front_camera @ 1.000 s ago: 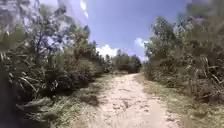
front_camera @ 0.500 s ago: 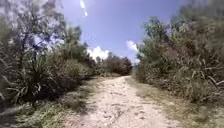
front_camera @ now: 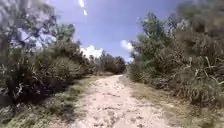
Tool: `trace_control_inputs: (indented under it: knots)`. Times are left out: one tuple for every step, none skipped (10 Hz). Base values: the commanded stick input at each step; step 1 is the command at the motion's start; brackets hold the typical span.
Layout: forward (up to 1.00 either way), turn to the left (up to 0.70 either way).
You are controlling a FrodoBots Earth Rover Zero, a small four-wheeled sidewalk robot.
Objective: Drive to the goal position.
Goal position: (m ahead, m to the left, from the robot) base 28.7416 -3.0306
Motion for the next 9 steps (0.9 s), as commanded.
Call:
trace_control_inputs:
  knots:
    - [0.5, 0.0]
    - [0.5, 0.0]
    - [0.5, 0.0]
    - [0.5, -0.02]
    - [0.5, -0.09]
    - [0.5, -0.28]
    - [0.5, -0.44]
    - [0.5, -0.44]
    - [0.5, -0.45]
